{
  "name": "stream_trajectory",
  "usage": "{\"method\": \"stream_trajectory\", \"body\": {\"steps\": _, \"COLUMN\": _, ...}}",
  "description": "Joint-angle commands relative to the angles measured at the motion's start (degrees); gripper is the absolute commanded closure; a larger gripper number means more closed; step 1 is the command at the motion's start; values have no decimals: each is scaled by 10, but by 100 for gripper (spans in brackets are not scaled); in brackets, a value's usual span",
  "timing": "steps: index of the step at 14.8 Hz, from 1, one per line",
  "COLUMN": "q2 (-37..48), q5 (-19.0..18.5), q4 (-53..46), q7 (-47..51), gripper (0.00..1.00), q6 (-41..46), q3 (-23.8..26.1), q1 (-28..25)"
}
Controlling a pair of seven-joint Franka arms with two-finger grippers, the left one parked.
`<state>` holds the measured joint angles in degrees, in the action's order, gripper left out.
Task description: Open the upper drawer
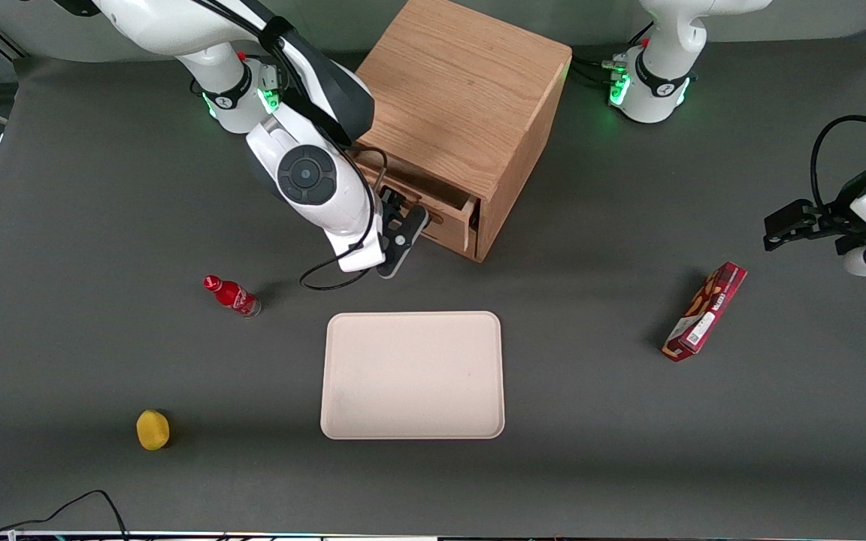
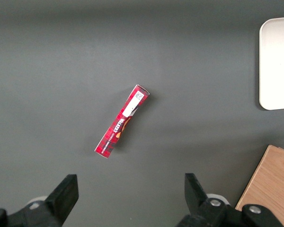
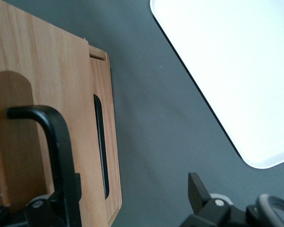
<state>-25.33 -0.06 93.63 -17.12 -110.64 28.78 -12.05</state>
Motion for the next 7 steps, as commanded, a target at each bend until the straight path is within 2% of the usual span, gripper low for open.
{"method": "stream_trajectory", "body": {"steps": 1, "q2": -1, "q5": -8, "q4": -10, "q7": -13, "gripper": 0, "q6": -4, "q3": -1, "q1": 8}}
{"method": "stream_trajectory", "body": {"steps": 7, "q2": 0, "q5": -13, "q4": -19, "q7": -18, "gripper": 0, "q6": -2, "q3": -2, "q1": 19}}
